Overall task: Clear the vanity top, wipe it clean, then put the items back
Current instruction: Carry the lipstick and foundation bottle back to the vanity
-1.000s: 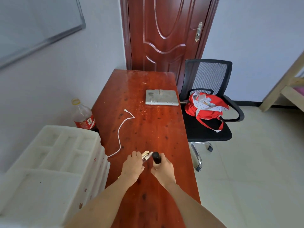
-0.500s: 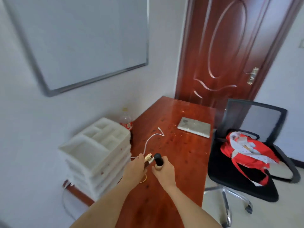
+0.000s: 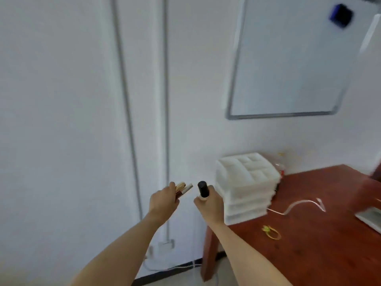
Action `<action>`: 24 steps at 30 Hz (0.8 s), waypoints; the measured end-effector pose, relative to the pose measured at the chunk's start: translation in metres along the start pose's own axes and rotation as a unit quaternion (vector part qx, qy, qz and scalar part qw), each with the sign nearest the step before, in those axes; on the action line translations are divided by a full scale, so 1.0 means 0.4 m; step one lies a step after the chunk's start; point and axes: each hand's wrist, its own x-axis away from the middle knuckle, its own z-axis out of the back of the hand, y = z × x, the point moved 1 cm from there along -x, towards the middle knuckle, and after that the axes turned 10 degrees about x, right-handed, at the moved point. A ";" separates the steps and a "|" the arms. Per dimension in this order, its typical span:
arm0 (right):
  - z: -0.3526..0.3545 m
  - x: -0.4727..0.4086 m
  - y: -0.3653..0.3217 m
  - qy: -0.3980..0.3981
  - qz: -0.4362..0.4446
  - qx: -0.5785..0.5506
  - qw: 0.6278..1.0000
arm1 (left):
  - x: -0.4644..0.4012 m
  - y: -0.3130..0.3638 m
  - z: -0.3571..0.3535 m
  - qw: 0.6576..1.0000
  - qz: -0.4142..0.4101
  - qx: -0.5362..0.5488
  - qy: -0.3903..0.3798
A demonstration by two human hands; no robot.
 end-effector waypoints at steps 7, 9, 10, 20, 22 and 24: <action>-0.311 0.191 -0.430 -0.116 0.113 -0.110 0.981 | 0.316 -0.490 0.244 0.972 0.221 -0.030 0.073; -0.396 0.269 -0.545 -0.153 0.144 -0.134 0.968 | 0.425 -0.611 0.302 0.955 0.281 -0.041 0.092; -0.439 0.313 -0.602 -0.176 0.156 -0.142 0.961 | 0.485 -0.667 0.328 0.943 0.311 -0.040 0.110; -0.790 0.778 -1.053 -0.412 0.315 -0.188 0.834 | 1.003 -1.041 0.477 0.804 0.551 -0.022 0.224; -0.856 0.849 -1.122 -0.448 0.344 -0.192 0.803 | 1.061 -1.105 0.500 0.774 0.585 -0.023 0.241; -0.924 0.910 -1.187 -0.479 0.369 -0.193 0.773 | 1.106 -1.167 0.523 0.743 0.618 -0.030 0.255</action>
